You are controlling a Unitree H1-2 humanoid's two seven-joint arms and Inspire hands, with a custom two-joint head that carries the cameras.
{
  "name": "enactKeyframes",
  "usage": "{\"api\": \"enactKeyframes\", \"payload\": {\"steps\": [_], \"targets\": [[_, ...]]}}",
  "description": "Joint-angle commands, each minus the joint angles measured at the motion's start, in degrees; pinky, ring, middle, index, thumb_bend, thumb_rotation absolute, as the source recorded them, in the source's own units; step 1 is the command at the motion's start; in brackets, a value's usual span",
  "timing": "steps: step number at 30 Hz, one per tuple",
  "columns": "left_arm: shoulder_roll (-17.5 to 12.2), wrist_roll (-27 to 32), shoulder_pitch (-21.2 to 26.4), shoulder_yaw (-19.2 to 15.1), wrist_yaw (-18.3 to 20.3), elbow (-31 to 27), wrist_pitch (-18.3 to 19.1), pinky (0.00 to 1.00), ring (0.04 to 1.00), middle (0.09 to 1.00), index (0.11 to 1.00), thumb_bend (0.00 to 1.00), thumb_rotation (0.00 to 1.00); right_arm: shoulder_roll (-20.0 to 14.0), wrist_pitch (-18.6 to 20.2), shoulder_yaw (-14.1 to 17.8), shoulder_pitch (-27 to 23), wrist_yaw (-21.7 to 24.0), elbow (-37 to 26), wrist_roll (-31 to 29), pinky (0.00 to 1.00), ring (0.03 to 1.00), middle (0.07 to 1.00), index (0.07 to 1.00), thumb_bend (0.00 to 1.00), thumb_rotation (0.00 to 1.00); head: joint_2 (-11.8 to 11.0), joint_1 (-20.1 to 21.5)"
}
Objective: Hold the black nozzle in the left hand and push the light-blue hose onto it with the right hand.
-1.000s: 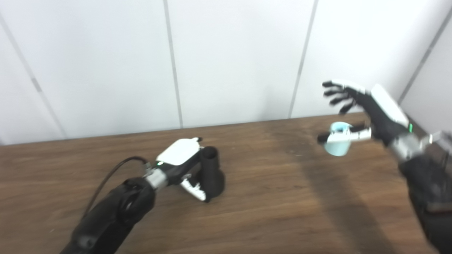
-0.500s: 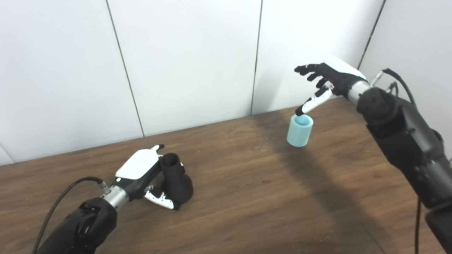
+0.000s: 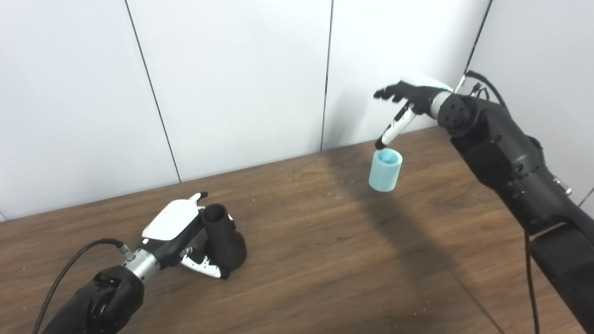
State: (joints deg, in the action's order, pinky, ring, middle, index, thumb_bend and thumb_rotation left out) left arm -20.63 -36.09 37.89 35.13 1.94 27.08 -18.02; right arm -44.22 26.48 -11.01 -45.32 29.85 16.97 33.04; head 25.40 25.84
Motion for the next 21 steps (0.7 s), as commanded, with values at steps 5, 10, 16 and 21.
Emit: {"api": "enactKeyframes", "payload": {"steps": [5,10,16,21], "targets": [[-2.3,-5.0,-5.2,3.6,5.2,4.3,1.0,1.00,0.627,0.474,0.493,0.53,0.00,-0.4,-1.1,-1.4,-3.7,-0.7,1.9,1.1,0.86,0.914,0.904,0.888,0.97,0.17,0.1,-0.2],[-2.4,-5.2,-5.4,3.6,5.4,3.4,1.2,1.00,0.626,0.474,0.493,0.53,0.00,-0.3,-3.2,-2.9,-3.2,-2.7,4.1,2.0,0.73,0.830,0.879,0.866,0.97,0.16,0.1,-0.9],[-2.3,-5.0,-5.0,3.7,5.7,4.1,1.3,1.00,0.635,0.476,0.491,0.53,0.00,0.3,-1.7,-3.0,-2.7,-0.8,4.8,0.9,0.74,0.852,0.887,0.867,0.97,0.16,0.4,-1.0],[-2.5,-4.6,-4.8,3.5,6.5,3.7,1.7,1.00,0.634,0.477,0.490,0.53,0.00,0.6,-1.2,-2.6,-2.0,-0.9,5.3,-0.2,0.78,0.858,0.879,0.856,1.00,0.24,0.5,-1.1]]}}
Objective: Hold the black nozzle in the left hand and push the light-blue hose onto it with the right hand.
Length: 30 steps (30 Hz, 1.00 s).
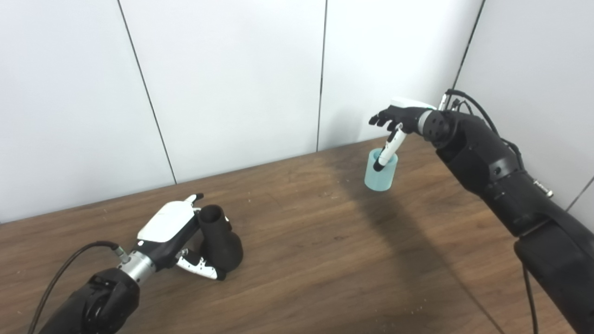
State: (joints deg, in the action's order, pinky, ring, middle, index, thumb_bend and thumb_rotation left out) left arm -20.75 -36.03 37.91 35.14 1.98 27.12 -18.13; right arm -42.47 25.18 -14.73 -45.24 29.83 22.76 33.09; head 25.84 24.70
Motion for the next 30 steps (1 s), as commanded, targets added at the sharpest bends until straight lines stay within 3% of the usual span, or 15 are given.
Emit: {"api": "enactKeyframes", "payload": {"steps": [1,15,30], "targets": [[-2.4,-4.6,-4.8,3.4,6.4,3.7,1.7,1.00,0.633,0.477,0.490,0.53,0.00,-1.1,0.1,1.1,-2.0,-1.0,-0.5,-0.3,0.78,0.858,0.879,0.854,1.00,0.25,0.0,0.1],[-3.2,-4.8,-5.0,3.4,6.0,3.3,1.1,1.00,0.624,0.474,0.491,0.53,0.00,-0.3,0.4,-0.6,0.2,-3.2,-0.3,2.4,0.72,0.798,0.850,0.821,0.96,0.14,0.2,-0.5],[-3.7,-4.7,-5.4,3.4,6.5,2.4,1.4,1.00,0.623,0.480,0.487,0.53,0.00,2.0,-1.9,-0.4,-0.2,-8.0,3.8,1.7,0.66,0.761,0.831,0.807,0.94,0.13,0.7,-0.6]]}}
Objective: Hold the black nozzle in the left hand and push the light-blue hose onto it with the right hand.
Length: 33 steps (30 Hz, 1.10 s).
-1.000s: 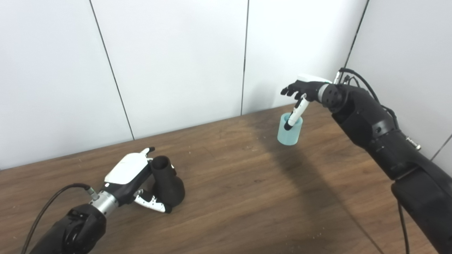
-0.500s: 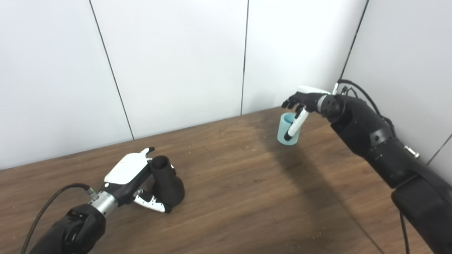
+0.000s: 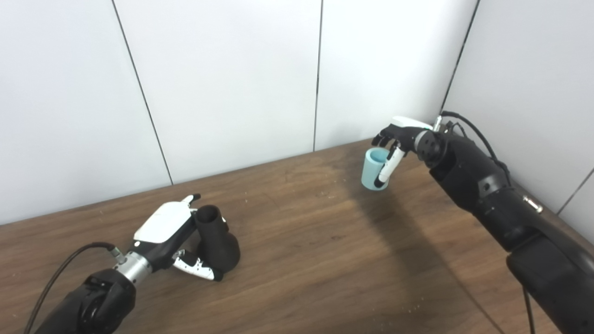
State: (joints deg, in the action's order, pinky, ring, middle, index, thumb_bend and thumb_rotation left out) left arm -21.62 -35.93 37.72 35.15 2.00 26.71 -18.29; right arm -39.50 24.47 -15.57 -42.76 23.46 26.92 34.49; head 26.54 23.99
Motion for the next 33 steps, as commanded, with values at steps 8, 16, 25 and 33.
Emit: {"api": "enactKeyframes", "payload": {"steps": [8,16,25,33], "targets": [[-2.7,-4.3,-5.5,3.4,7.2,2.3,1.9,1.00,0.623,0.479,0.488,0.53,0.00,-0.2,-2.4,0.8,-1.8,-4.6,-1.2,0.6,0.59,0.702,0.776,0.765,0.89,0.09,0.5,-0.3],[-2.9,-3.6,-5.4,3.1,7.3,2.3,1.8,1.00,0.623,0.478,0.489,0.53,0.00,0.7,-3.6,1.1,-0.7,-7.2,-1.5,0.0,0.54,0.662,0.735,0.735,0.87,0.05,0.8,-0.5],[-2.9,-3.9,-5.3,3.2,7.3,2.1,2.2,1.00,0.623,0.480,0.488,0.53,0.00,0.4,-3.2,0.2,-1.1,-4.7,-1.3,0.2,0.59,0.698,0.730,0.723,0.85,0.03,0.8,-0.5],[-3.0,-3.9,-5.4,3.2,7.3,1.8,2.1,1.00,0.624,0.480,0.487,0.53,0.00,-0.7,-2.2,-0.6,-0.9,-1.8,-1.9,1.0,0.61,0.685,0.715,0.710,0.82,0.01,1.2,-0.5]]}}
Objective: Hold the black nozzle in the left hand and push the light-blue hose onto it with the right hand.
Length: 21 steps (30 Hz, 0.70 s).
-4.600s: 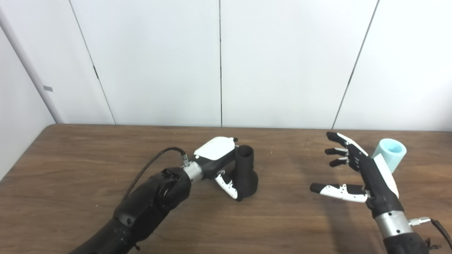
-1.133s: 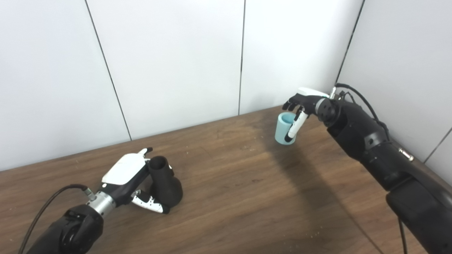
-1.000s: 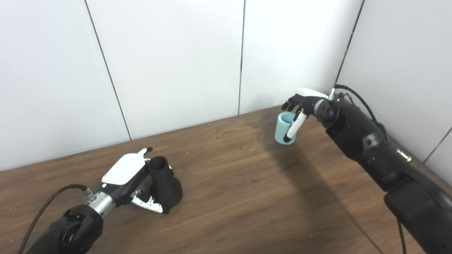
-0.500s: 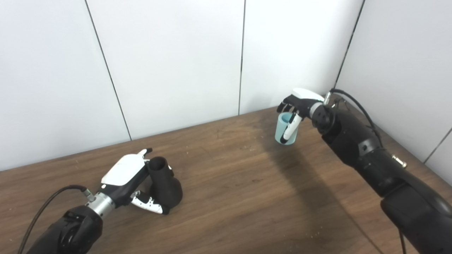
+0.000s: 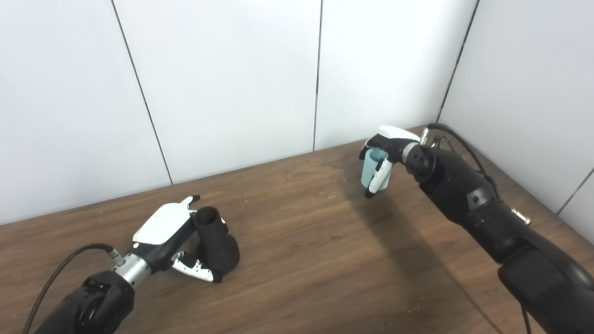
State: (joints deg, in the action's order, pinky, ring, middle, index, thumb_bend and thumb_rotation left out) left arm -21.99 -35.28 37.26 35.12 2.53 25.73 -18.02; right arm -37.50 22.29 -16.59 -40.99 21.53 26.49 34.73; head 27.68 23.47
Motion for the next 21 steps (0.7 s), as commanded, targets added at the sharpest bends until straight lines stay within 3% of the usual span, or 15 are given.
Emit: {"api": "enactKeyframes", "payload": {"steps": [1,21], "targets": [[-2.6,-4.6,-5.0,3.2,6.7,2.8,1.8,1.00,0.624,0.480,0.487,0.53,0.00,-2.8,0.2,0.3,-2.6,0.3,-1.8,0.9,0.60,0.674,0.708,0.705,0.82,0.00,0.1,0.1],[-2.8,-4.5,-4.8,3.3,6.6,3.2,1.2,1.00,0.624,0.479,0.488,0.53,0.00,-2.9,0.7,0.2,-2.4,0.8,-2.2,1.7,0.61,0.682,0.712,0.696,0.78,0.00,0.4,0.0]]}}
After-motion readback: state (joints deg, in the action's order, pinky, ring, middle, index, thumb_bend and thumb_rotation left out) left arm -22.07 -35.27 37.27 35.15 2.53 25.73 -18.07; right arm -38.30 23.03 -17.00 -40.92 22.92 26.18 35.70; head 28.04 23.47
